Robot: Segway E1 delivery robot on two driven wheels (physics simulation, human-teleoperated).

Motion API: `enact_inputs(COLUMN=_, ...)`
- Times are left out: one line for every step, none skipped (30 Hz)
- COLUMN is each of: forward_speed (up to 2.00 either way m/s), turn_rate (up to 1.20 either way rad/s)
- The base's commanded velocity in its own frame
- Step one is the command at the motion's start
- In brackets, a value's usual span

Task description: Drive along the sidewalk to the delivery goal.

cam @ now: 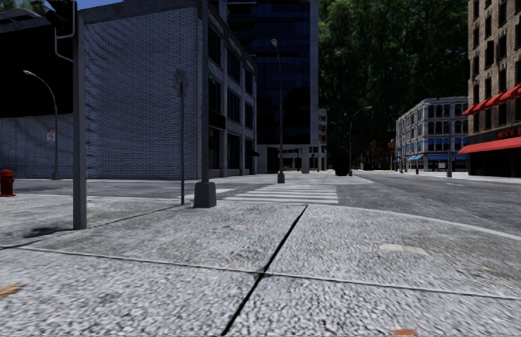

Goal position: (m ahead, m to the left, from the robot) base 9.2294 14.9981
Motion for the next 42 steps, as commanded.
enact_inputs(forward_speed=1.80, turn_rate=0.47)
enact_inputs(forward_speed=1.80, turn_rate=0.47)
enact_inputs(forward_speed=1.80, turn_rate=0.47)
enact_inputs(forward_speed=1.80, turn_rate=0.47)
enact_inputs(forward_speed=1.80, turn_rate=0.47)
enact_inputs(forward_speed=1.80, turn_rate=0.47)
enact_inputs(forward_speed=1.80, turn_rate=0.47)
enact_inputs(forward_speed=1.80, turn_rate=0.47)
enact_inputs(forward_speed=1.80, turn_rate=0.47)
enact_inputs(forward_speed=1.80, turn_rate=0.47)
enact_inputs(forward_speed=1.80, turn_rate=0.47)
enact_inputs(forward_speed=1.80, turn_rate=0.47)
enact_inputs(forward_speed=1.80, turn_rate=0.47)
enact_inputs(forward_speed=1.80, turn_rate=0.47)
enact_inputs(forward_speed=1.80, turn_rate=0.47)
enact_inputs(forward_speed=1.80, turn_rate=0.47)
enact_inputs(forward_speed=1.80, turn_rate=0.47)
enact_inputs(forward_speed=1.80, turn_rate=0.47)
enact_inputs(forward_speed=1.80, turn_rate=0.47)
enact_inputs(forward_speed=1.80, turn_rate=0.47)
enact_inputs(forward_speed=1.80, turn_rate=0.47)
enact_inputs(forward_speed=1.80, turn_rate=0.47)
enact_inputs(forward_speed=1.80, turn_rate=0.47)
enact_inputs(forward_speed=1.80, turn_rate=0.47)
enact_inputs(forward_speed=1.80, turn_rate=0.47)
enact_inputs(forward_speed=1.80, turn_rate=0.47)
enact_inputs(forward_speed=1.80, turn_rate=0.38)
enact_inputs(forward_speed=1.80, turn_rate=0.38)
enact_inputs(forward_speed=1.80, turn_rate=0.25)
enact_inputs(forward_speed=1.80, turn_rate=0.15)
enact_inputs(forward_speed=1.80, turn_rate=0.03)
enact_inputs(forward_speed=1.80, turn_rate=0.03)
enact_inputs(forward_speed=1.80, turn_rate=0.00)
enact_inputs(forward_speed=1.80, turn_rate=0.00)
enact_inputs(forward_speed=1.80, turn_rate=0.17)
enact_inputs(forward_speed=1.80, turn_rate=0.17)
enact_inputs(forward_speed=1.80, turn_rate=0.21)
enact_inputs(forward_speed=1.80, turn_rate=0.21)
enact_inputs(forward_speed=1.80, turn_rate=0.21)
enact_inputs(forward_speed=1.80, turn_rate=0.21)
enact_inputs(forward_speed=1.80, turn_rate=0.24)
enact_inputs(forward_speed=1.80, turn_rate=0.35)
